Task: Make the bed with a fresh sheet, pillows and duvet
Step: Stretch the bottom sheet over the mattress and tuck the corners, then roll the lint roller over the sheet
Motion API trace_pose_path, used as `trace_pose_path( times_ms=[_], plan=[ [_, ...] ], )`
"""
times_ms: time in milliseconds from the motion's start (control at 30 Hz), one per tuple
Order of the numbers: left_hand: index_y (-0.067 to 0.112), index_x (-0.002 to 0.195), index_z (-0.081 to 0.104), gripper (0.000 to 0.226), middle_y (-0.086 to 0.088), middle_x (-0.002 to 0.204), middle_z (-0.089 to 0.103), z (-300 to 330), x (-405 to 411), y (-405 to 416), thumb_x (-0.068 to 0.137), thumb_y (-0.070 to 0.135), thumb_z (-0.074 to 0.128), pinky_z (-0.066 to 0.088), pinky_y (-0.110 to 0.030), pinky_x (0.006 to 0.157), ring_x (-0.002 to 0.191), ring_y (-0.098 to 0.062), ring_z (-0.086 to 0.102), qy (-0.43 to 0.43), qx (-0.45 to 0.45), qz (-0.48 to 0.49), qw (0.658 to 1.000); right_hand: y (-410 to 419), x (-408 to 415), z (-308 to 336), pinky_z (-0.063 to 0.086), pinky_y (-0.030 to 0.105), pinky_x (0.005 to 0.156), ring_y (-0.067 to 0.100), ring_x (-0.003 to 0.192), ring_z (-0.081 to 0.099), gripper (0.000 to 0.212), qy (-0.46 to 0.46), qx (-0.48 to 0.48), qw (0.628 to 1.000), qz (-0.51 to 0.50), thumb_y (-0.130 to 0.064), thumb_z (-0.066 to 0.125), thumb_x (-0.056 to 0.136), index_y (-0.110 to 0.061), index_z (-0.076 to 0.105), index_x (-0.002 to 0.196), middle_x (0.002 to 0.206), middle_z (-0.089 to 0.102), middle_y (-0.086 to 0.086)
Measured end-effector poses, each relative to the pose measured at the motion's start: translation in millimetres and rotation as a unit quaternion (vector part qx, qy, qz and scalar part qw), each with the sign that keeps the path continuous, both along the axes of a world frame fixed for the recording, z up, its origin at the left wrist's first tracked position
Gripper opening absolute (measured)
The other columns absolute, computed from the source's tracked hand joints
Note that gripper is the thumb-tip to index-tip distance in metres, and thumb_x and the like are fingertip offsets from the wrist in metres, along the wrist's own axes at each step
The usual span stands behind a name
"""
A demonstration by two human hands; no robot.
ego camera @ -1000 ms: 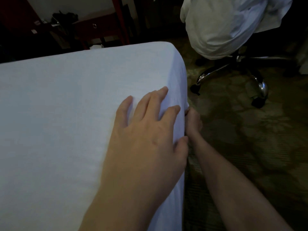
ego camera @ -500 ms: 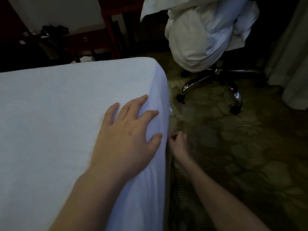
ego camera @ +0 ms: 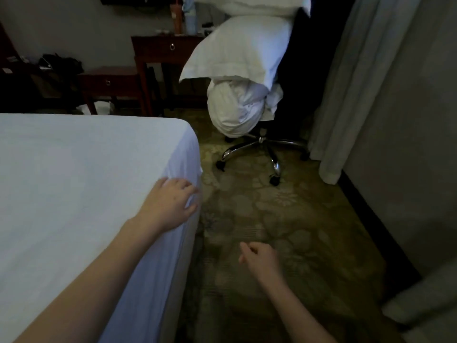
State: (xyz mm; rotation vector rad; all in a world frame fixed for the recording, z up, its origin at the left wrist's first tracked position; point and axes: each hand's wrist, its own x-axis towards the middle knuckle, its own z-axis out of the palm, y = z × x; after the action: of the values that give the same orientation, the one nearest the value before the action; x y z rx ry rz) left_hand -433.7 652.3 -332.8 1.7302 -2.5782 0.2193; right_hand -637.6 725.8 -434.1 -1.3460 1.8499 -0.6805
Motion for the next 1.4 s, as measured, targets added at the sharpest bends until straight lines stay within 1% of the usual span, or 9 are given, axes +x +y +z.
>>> trace_pose_path(
  times_ms=[100,233,333,400,633,900,1133,1200,1400],
  plan=[
    [0.027,0.128,0.054,0.091,0.002,0.129,0.055,-6.6,-7.0,64.2,0.065,0.063,0.000,0.027,-0.035,0.107,0.125,-0.020,0.047,-0.001,0.036,-0.009,0.999,28.9,-2.8,23.7,0.046,0.025,0.084,0.013,0.099,0.060,0.019,0.026,-0.021,0.999,0.027,-0.023,0.050,0.097,-0.022,0.065,0.109,0.107,0.065,-0.003],
    [0.031,0.133,0.050,0.059,0.006,0.132,0.051,-13.5,-5.2,153.2,0.087,0.060,0.025,0.026,-0.034,0.108,0.128,-0.016,0.044,-0.009,0.058,0.023,0.998,89.5,12.2,48.8,0.043,0.033,0.101,0.019,0.117,0.054,0.034,0.105,-0.041,0.986,0.121,-0.030,0.052,0.095,-0.022,0.056,0.128,0.130,0.058,0.000],
    [0.028,0.105,0.070,0.050,0.006,0.105,0.067,-8.0,2.2,225.8,0.080,0.053,0.034,0.046,-0.042,0.094,0.107,-0.016,0.063,0.045,-0.018,0.021,0.999,144.5,23.5,64.8,0.028,0.035,0.113,0.021,0.135,0.035,0.050,0.201,-0.080,0.952,0.217,-0.037,0.048,0.096,-0.022,0.040,0.143,0.147,0.040,-0.001],
    [0.027,0.092,0.073,0.044,0.008,0.096,0.070,-3.3,14.6,279.7,0.076,0.049,0.038,0.051,-0.042,0.088,0.099,-0.016,0.068,0.044,-0.061,0.050,0.996,175.3,36.0,75.5,0.019,0.037,0.118,0.021,0.143,0.023,0.055,0.235,-0.105,0.928,0.270,-0.038,0.047,0.097,-0.021,0.031,0.147,0.155,0.029,0.001],
    [0.023,0.107,0.069,0.044,0.001,0.113,0.068,-6.5,90.0,474.4,0.082,0.045,0.041,0.029,-0.043,0.100,0.119,-0.017,0.045,0.080,-0.147,0.240,0.956,268.0,137.4,115.1,0.011,0.033,0.118,0.018,0.146,0.014,0.054,0.234,-0.284,0.829,0.421,-0.034,0.042,0.099,-0.019,0.026,0.149,0.157,0.022,0.002],
    [0.023,0.116,0.067,0.050,0.000,0.123,0.065,-0.2,146.2,684.9,0.087,0.049,0.034,0.026,-0.042,0.103,0.118,-0.023,0.060,0.043,-0.148,0.530,0.834,442.5,285.5,136.4,-0.020,0.019,0.104,0.011,0.148,-0.002,0.056,0.120,-0.417,0.621,0.653,-0.047,0.031,0.101,-0.029,0.017,0.152,0.161,0.008,-0.010],
    [0.028,0.127,0.059,0.054,0.005,0.135,0.057,7.7,167.0,841.0,0.087,0.051,0.030,0.029,-0.036,0.110,0.128,-0.017,0.051,0.025,-0.131,0.741,0.658,582.1,364.9,135.8,-0.023,0.024,0.107,0.008,0.146,-0.014,0.062,0.075,-0.405,0.428,0.804,-0.056,0.019,0.098,-0.030,0.007,0.153,0.161,-0.003,-0.011],
    [0.028,0.129,0.057,0.061,0.003,0.138,0.055,11.7,165.5,872.6,0.086,0.055,0.023,0.030,-0.039,0.109,0.130,-0.018,0.048,0.032,-0.106,0.779,0.618,616.3,378.5,135.4,-0.013,0.032,0.117,0.009,0.147,-0.014,0.064,0.076,-0.387,0.397,0.829,-0.058,0.014,0.096,-0.029,0.006,0.154,0.161,-0.003,-0.010],
    [0.042,0.149,0.015,0.088,0.019,0.158,0.007,2.4,167.0,884.9,0.071,0.069,-0.013,-0.004,-0.035,0.120,0.145,0.000,0.002,0.122,-0.137,0.810,0.557,669.6,422.3,132.6,0.000,0.040,0.121,0.022,0.149,-0.003,0.062,0.119,-0.364,0.381,0.842,-0.047,0.027,0.102,-0.022,0.005,0.154,0.162,0.001,0.003]
  ],
)
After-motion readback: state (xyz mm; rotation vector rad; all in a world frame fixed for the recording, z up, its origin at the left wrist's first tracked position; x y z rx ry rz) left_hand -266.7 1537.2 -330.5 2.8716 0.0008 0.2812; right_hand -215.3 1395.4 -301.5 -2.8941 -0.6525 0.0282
